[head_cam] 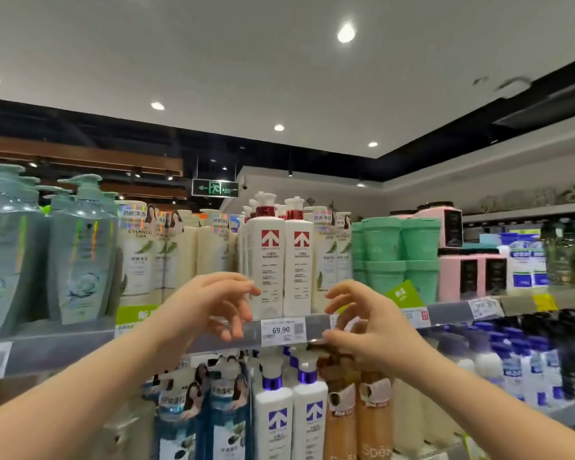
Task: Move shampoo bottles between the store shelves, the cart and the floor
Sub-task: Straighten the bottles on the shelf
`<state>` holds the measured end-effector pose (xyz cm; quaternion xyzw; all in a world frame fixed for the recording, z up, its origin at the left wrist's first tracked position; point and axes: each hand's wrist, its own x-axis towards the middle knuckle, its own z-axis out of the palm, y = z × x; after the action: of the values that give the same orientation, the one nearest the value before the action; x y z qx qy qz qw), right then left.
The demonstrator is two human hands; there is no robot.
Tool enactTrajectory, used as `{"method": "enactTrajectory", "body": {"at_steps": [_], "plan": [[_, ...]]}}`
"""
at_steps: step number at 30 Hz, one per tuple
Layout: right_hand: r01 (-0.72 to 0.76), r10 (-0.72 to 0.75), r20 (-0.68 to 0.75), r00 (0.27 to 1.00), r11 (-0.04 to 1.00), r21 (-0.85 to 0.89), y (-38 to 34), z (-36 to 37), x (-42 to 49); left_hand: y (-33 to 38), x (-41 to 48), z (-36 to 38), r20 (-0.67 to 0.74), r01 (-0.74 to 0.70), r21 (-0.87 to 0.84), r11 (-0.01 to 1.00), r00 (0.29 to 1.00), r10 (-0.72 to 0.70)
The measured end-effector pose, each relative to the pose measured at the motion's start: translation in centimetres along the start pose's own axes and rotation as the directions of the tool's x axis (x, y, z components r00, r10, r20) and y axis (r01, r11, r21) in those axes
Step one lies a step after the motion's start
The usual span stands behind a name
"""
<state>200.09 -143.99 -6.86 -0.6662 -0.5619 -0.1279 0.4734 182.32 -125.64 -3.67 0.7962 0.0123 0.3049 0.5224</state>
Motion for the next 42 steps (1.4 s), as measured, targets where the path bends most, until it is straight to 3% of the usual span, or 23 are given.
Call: {"method": "enactTrajectory", "body": {"at_steps": [4,10,14,20,24,27,29,32,35,42], "plan": [[0.001,-0.003,-0.026,1.000,0.996,-0.087,0.5,-2.7,2.7,1.5,2.2,0.9,-0.006,-0.040,0.092,0.995,0.999,0.041],[0.021,-0.036,-0.068,0.997,0.979,-0.205,4.6,-7.6,8.0,2.9,6.6,2.6,-0.106,-0.114,0.475,0.873,0.977,0.185],[0.078,-0.098,-0.067,0.993,0.964,-0.253,7.4,-10.5,12.1,3.5,9.7,4.6,-0.087,-0.151,0.808,0.570,0.926,0.368],[0.181,-0.190,0.011,0.982,0.916,-0.357,11.0,-13.2,18.1,4.9,16.3,9.3,-0.009,-0.109,0.969,0.221,0.882,0.472],[0.265,-0.248,0.104,0.963,0.817,-0.512,12.3,-13.6,21.0,5.3,20.7,11.8,-0.031,0.001,0.996,0.087,0.939,0.343],[0.291,-0.200,0.213,0.956,0.724,-0.626,13.2,-13.3,22.8,4.9,23.8,12.8,-0.072,0.104,0.986,-0.127,0.970,0.233],[0.303,-0.165,0.261,0.951,0.657,-0.691,13.6,-12.9,23.7,4.6,25.2,13.0,-0.128,0.159,0.965,-0.206,0.979,0.157],[0.319,-0.144,0.295,0.945,0.614,-0.722,13.9,-12.6,24.6,4.4,26.3,13.2,-0.192,0.207,0.947,-0.247,0.978,0.084],[0.335,-0.121,0.329,0.937,0.585,-0.738,14.2,-12.3,25.5,4.0,26.5,13.1,-0.181,0.209,0.940,-0.270,0.975,0.126],[0.352,-0.127,0.349,0.928,0.602,-0.717,14.7,-12.2,26.3,3.2,23.9,13.1,-0.126,0.142,0.990,-0.020,0.927,0.354]]}}
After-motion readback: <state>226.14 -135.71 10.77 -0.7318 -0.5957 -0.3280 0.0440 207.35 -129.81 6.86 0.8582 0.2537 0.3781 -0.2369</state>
